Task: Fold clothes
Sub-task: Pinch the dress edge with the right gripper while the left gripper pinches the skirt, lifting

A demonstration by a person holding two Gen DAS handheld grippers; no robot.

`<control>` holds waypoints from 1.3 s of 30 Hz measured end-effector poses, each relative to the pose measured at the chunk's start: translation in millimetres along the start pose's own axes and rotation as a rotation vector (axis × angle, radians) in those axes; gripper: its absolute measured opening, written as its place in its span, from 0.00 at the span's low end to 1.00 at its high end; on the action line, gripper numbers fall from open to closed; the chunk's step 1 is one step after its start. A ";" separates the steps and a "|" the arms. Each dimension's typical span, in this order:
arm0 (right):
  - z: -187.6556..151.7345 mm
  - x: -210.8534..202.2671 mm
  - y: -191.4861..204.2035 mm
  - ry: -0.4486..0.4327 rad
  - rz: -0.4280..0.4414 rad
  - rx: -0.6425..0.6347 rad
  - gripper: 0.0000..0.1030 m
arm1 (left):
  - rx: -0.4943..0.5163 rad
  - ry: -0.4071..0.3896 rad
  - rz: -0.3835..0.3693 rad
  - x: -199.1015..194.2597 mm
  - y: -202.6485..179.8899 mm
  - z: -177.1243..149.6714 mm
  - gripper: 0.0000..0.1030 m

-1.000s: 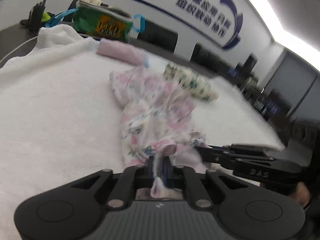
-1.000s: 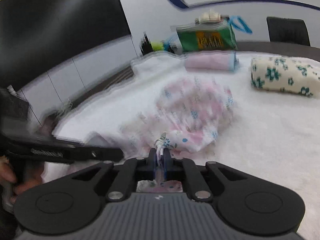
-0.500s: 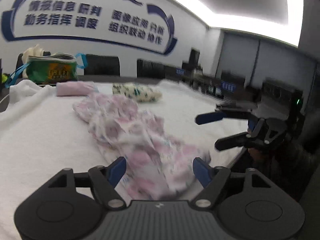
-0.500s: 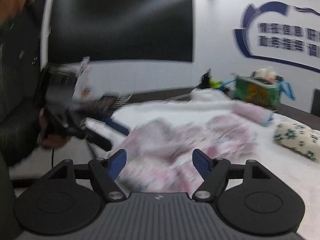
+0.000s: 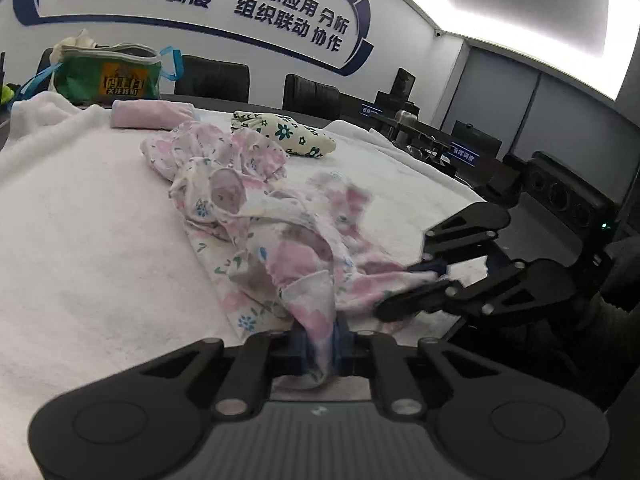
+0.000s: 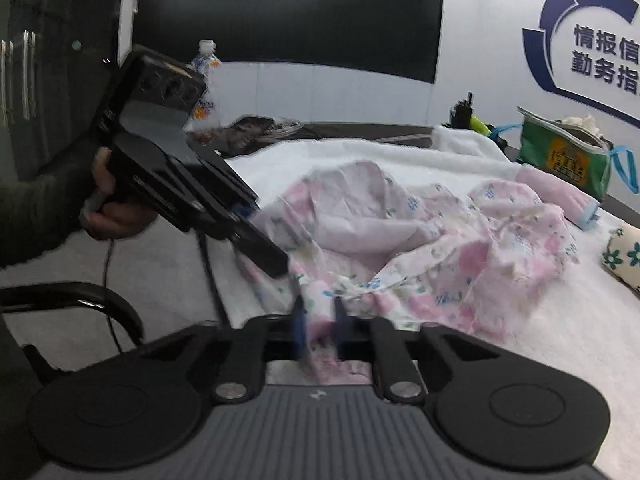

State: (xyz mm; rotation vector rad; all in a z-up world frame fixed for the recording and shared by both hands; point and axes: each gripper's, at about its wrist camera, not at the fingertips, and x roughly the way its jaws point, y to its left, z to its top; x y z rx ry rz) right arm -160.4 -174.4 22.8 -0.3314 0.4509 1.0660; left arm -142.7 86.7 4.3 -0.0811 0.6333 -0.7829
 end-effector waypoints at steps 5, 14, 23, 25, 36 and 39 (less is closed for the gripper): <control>0.4 -23.3 6.9 0.005 0.028 -0.010 0.05 | 0.144 -0.020 -0.012 -13.5 -25.1 -6.0 0.37; 5.8 -42.2 22.9 -0.060 -0.074 -0.132 0.68 | 0.360 -0.121 0.096 -39.1 -44.2 -8.9 0.67; 1.7 1.4 12.0 0.074 0.034 -0.167 0.31 | 0.480 0.026 0.038 2.3 -56.3 -18.4 0.67; 4.5 -0.8 -1.0 0.081 0.079 -0.095 0.22 | 0.498 0.034 0.035 5.3 -56.2 -18.8 0.67; 19.1 -21.9 -56.1 -0.054 0.203 0.189 0.11 | 0.469 -0.040 0.117 15.1 -45.5 0.2 0.67; 18.2 -21.6 -65.3 -0.056 0.216 0.225 0.11 | 0.448 -0.052 0.175 19.8 -41.6 11.3 0.66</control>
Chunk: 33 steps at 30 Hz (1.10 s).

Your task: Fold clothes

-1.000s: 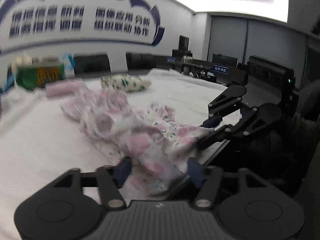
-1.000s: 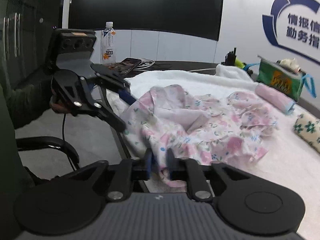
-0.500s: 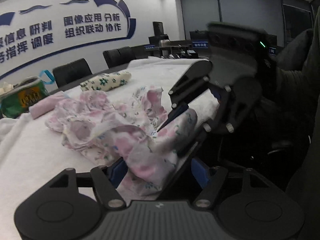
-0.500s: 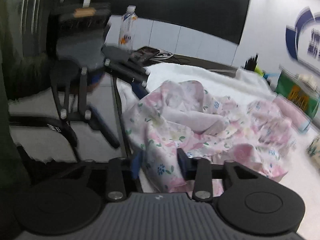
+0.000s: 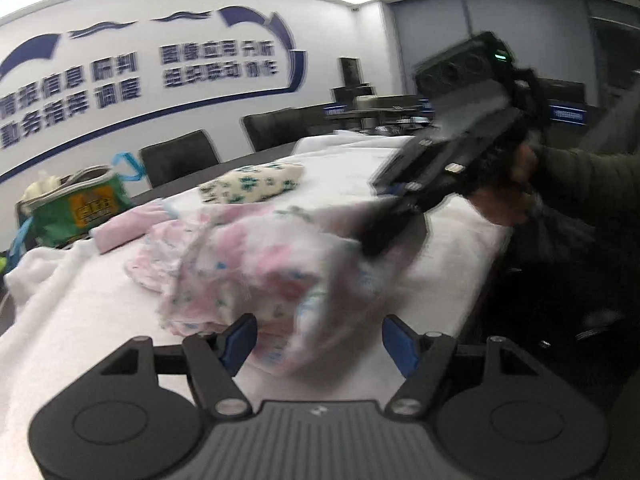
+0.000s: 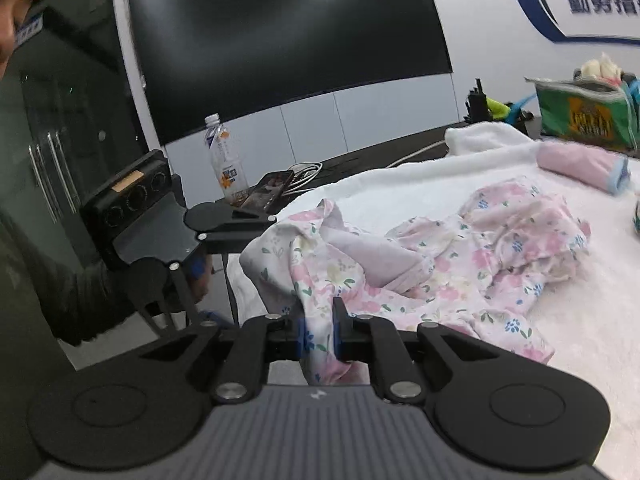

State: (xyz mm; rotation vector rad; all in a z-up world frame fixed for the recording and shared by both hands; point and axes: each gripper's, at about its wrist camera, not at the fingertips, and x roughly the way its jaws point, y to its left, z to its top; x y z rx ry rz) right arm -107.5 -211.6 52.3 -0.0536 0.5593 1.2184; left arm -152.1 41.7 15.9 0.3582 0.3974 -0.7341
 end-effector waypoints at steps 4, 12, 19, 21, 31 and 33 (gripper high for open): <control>-0.2 0.5 1.7 0.010 0.011 -0.005 0.11 | 0.124 -0.024 0.135 -8.8 -6.2 7.7 0.68; 2.3 1.1 3.6 0.024 0.036 -0.040 0.11 | 0.397 -0.098 0.095 -3.0 -37.4 4.3 0.73; 8.7 -7.9 10.0 -0.021 -0.042 -0.063 0.19 | 0.192 -0.037 -0.081 11.6 -10.3 15.3 0.16; 6.1 -17.6 12.0 -0.072 -0.129 -0.057 0.49 | 0.077 -0.031 -0.096 11.5 3.4 17.7 0.12; -25.6 -1.6 44.6 -0.101 -0.409 -0.335 0.98 | -0.241 -0.062 -0.217 -5.1 47.2 18.9 0.09; -21.6 8.7 38.3 -0.094 -0.404 -0.358 0.78 | -0.243 -0.062 -0.228 -9.1 42.8 20.1 0.09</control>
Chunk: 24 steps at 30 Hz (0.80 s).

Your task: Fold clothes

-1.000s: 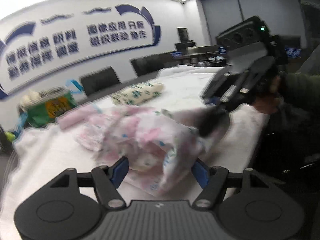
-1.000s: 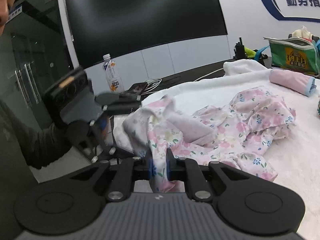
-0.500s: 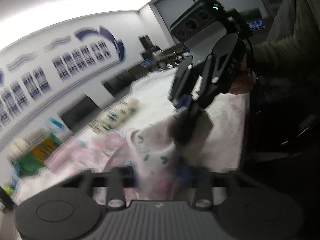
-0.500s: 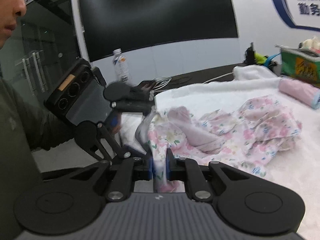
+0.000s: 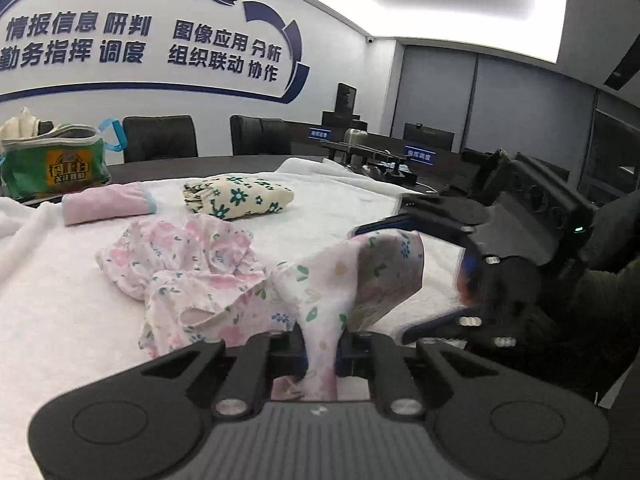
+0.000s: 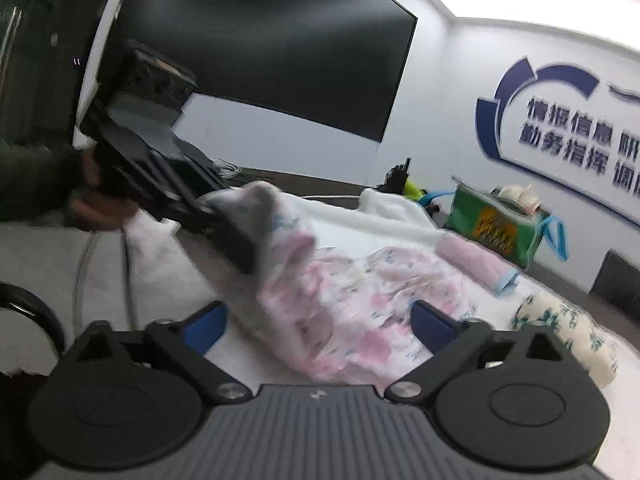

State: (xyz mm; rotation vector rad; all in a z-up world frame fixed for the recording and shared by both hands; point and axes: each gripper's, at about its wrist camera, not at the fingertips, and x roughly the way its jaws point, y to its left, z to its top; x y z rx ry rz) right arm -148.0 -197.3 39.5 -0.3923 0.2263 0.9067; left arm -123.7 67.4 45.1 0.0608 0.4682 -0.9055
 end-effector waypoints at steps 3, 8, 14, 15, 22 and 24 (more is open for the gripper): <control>0.4 17.2 -12.6 0.034 0.119 0.064 0.17 | 0.001 0.011 -0.003 0.9 -10.0 -4.6 0.08; -2.5 1.7 -29.4 0.049 0.422 0.208 0.08 | 0.052 -0.002 -0.074 -19.5 -38.1 -21.7 0.13; -16.7 1.0 -57.8 0.011 0.460 0.450 0.08 | 0.214 -0.129 0.099 -43.4 -54.4 -40.5 0.65; -19.8 1.6 -64.1 0.000 0.450 0.483 0.08 | 0.223 -0.137 0.133 -45.3 -54.4 -43.4 0.65; -17.7 7.8 -65.1 -0.013 0.455 0.507 0.08 | 0.334 -0.047 0.196 -5.7 -48.8 -36.2 0.75; -13.3 7.1 -63.7 -0.014 0.439 0.491 0.08 | 0.327 0.006 0.136 8.1 -41.2 -29.2 0.65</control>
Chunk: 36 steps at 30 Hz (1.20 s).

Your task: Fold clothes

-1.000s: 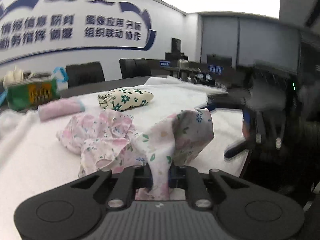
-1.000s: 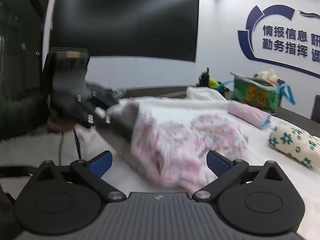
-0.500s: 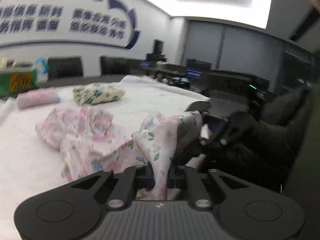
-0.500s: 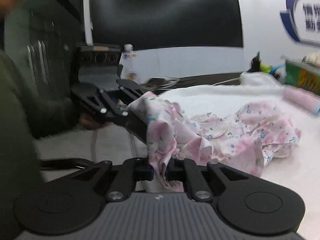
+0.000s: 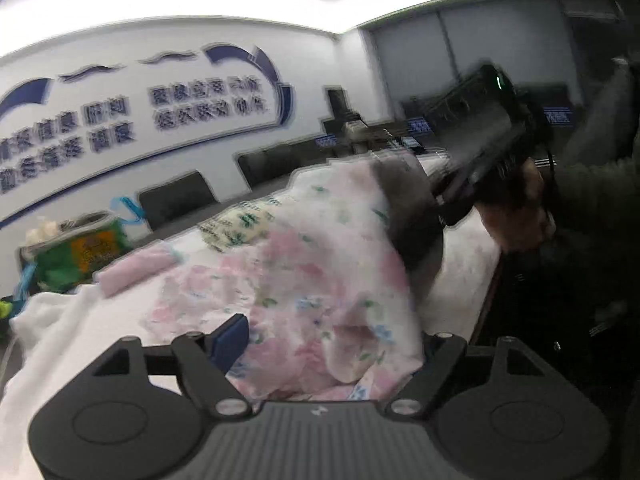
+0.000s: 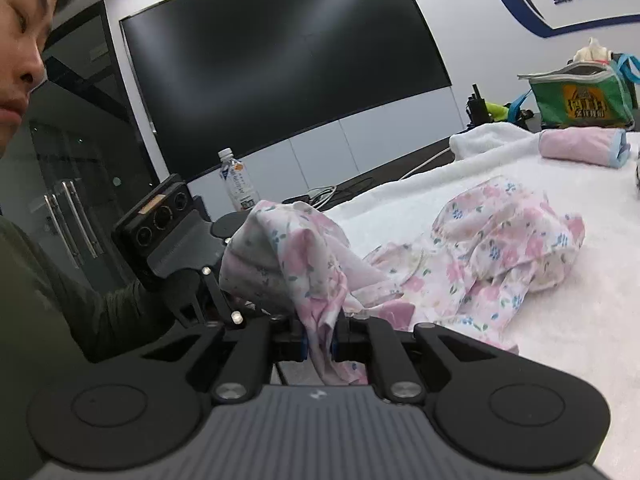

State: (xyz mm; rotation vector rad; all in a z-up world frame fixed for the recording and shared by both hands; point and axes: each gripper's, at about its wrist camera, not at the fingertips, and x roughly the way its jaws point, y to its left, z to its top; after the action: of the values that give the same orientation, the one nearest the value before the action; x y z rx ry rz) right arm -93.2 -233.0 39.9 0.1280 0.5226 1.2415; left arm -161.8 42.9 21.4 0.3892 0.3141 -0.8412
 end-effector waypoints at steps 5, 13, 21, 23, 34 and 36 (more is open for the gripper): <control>3.7 -10.4 13.9 -0.055 -0.177 -0.033 0.55 | -0.270 0.097 -0.165 22.9 36.7 4.6 0.15; -28.7 -26.3 44.3 -0.158 -0.418 0.023 0.98 | -0.450 0.049 -0.105 9.8 46.4 -9.2 0.13; -18.4 26.7 36.1 -0.053 -0.383 -0.030 0.97 | -0.455 0.027 -0.116 4.0 38.2 -9.5 0.12; -15.5 31.0 31.9 -0.043 -0.312 -0.005 0.76 | -0.451 0.014 -0.120 0.9 34.6 -8.9 0.12; -3.6 39.3 -28.3 -0.016 0.067 0.424 0.20 | -0.577 -0.027 -0.195 -6.8 57.3 -22.8 0.29; -3.4 39.7 -38.1 -0.030 0.028 0.503 0.20 | -0.611 -0.051 -0.178 -10.7 61.2 -26.1 0.37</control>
State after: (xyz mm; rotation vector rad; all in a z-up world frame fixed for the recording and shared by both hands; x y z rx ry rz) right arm -52.8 -209.6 10.6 0.5784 0.8019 1.1116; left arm -124.5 98.7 15.5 -0.2329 0.5423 -0.8810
